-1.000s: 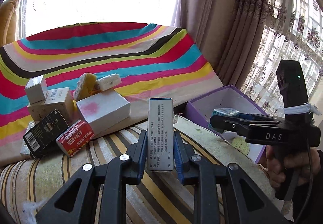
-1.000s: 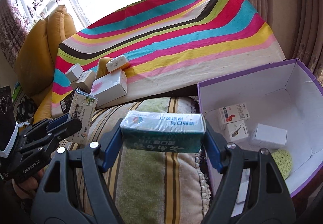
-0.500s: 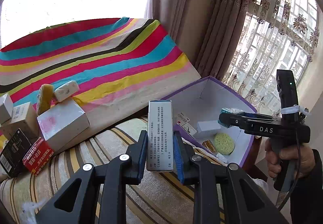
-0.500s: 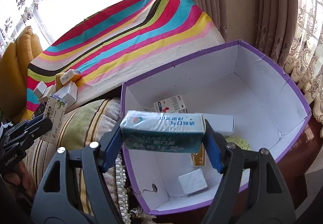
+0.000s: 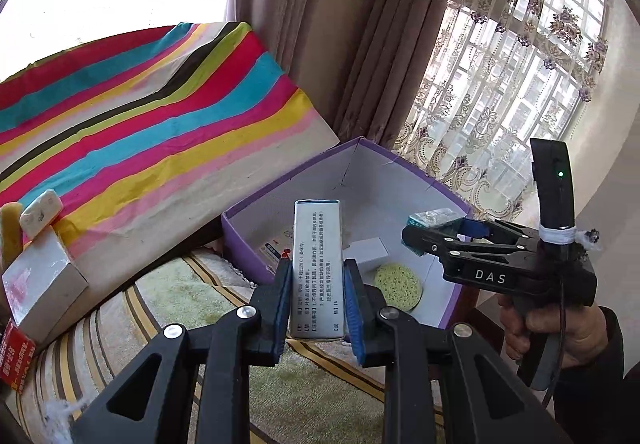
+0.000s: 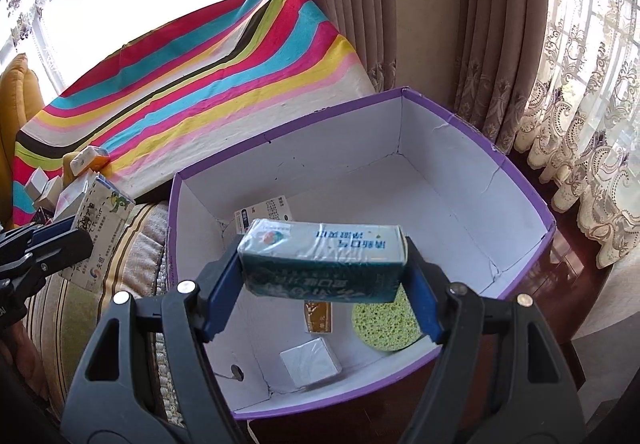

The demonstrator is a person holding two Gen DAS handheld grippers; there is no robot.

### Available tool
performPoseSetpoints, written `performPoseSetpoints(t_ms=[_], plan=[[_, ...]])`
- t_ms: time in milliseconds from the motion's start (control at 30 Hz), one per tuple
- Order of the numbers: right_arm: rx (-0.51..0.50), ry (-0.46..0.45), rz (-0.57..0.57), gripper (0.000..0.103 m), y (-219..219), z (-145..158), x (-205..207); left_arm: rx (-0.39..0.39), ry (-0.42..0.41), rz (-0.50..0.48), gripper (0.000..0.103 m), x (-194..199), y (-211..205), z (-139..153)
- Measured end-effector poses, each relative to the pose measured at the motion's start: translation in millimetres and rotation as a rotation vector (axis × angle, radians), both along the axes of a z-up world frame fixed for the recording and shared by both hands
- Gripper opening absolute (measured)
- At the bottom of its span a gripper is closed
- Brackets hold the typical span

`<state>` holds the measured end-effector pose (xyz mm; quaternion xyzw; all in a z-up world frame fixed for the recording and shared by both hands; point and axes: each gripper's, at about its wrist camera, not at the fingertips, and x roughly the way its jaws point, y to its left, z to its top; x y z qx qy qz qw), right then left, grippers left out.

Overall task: Organize objects
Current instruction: 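Open both grippers to drop the boxes into the purple box, then withdraw both tools from the purple box toward the pile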

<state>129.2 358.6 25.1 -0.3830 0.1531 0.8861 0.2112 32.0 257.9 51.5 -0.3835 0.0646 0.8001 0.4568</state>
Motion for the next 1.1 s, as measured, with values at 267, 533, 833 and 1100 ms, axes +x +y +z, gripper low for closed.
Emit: performPoseSetpoints(t_ms=[267,533,833,1100], plan=[[0.006,0.005,-0.036,0.079,9,4,7,-0.020,-0.007,-0.063,0.027,7,28,-2],[-0.006,0.001,-0.044,0.088,11,2,8,-0.021,-0.037,-0.039,0.045,2,27,-7],[-0.003,-0.004,-0.033,0.089,5,3,7,0.000,-0.050,-0.015,0.045,-2,18,-7],[0.005,-0.008,-0.002,0.090,-9,6,-1,0.035,-0.081,0.063,0.046,-15,-12,-9]])
